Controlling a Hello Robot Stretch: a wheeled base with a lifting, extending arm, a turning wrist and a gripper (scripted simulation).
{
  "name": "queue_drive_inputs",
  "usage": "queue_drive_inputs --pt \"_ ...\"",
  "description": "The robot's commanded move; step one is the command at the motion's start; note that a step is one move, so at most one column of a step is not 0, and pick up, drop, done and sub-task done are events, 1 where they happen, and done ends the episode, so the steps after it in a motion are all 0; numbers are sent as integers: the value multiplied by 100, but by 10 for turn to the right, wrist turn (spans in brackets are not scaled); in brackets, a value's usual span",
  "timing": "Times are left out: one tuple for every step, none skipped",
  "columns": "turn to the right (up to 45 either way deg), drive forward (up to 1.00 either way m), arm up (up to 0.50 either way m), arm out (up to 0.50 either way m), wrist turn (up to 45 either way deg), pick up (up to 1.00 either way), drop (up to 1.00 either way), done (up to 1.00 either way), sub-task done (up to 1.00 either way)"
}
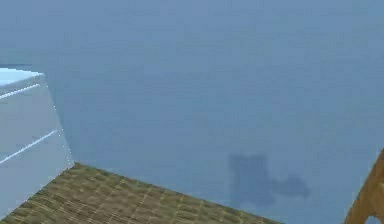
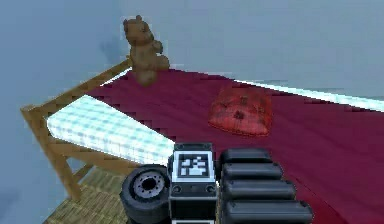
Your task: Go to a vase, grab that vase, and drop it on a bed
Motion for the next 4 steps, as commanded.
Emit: queue_drive_inputs --pt "330 0 0 0 0 0 0 0 0" --pt "0 0 0 48 0 0 0 0 0" --pt "0 0 0 0 450 0 0 0 0" --pt "0 0 0 0 240 0 0 0 0"
